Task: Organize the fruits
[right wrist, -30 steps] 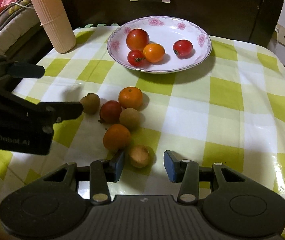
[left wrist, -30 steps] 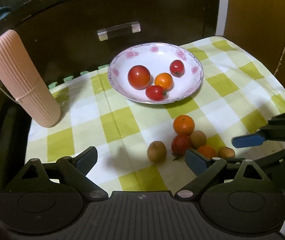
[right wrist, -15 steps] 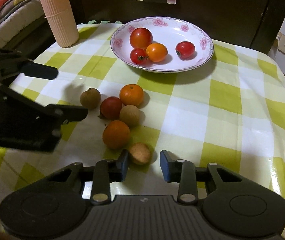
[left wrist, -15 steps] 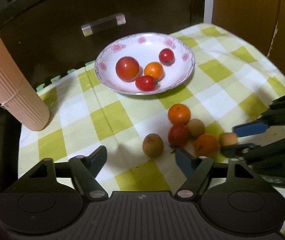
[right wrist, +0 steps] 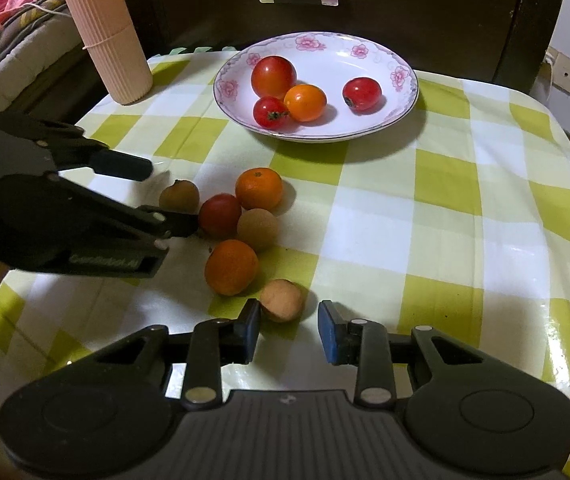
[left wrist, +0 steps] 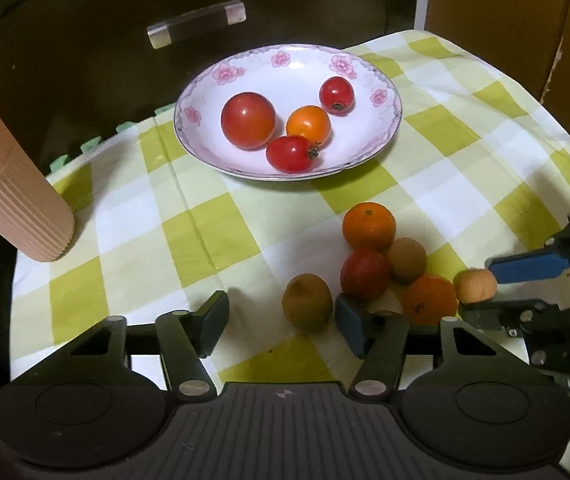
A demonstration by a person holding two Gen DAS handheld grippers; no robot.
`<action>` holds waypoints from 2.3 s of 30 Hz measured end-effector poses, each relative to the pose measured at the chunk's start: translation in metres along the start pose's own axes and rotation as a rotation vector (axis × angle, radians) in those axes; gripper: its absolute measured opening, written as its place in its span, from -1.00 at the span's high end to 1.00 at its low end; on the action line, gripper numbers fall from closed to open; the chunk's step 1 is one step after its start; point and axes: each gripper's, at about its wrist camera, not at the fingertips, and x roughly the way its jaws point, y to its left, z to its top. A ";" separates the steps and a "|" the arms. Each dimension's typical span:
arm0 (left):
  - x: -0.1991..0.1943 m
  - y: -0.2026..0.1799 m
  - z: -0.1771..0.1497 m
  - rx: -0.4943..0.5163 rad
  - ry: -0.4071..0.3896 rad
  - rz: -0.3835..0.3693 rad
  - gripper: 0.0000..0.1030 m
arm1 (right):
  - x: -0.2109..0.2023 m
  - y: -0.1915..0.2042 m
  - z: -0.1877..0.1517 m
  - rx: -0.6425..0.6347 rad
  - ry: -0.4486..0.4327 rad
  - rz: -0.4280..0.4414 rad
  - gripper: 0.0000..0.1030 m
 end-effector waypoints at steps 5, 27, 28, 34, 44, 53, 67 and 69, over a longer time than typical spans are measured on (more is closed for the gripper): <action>0.001 0.004 0.000 -0.036 0.004 -0.023 -0.19 | 0.000 -0.001 0.000 0.005 0.000 0.002 0.41; -0.005 -0.009 0.001 -0.030 0.010 -0.028 0.36 | 0.001 -0.004 0.000 0.021 -0.003 0.003 0.41; -0.005 -0.010 0.001 -0.031 0.012 -0.032 0.36 | 0.001 -0.004 0.000 0.024 -0.006 0.002 0.41; -0.010 -0.008 0.003 -0.044 0.002 -0.039 0.36 | -0.005 -0.006 0.003 0.040 -0.033 -0.016 0.42; -0.019 -0.006 0.004 -0.049 -0.019 -0.042 0.36 | -0.009 -0.009 0.008 0.057 -0.052 -0.029 0.44; -0.025 -0.008 0.008 -0.042 -0.032 -0.044 0.36 | -0.016 -0.010 0.016 0.072 -0.082 -0.038 0.44; -0.031 -0.007 0.017 -0.050 -0.057 -0.040 0.35 | -0.028 -0.011 0.035 0.088 -0.140 -0.046 0.44; -0.031 -0.007 0.018 -0.050 -0.057 -0.039 0.35 | -0.030 -0.012 0.039 0.092 -0.149 -0.047 0.44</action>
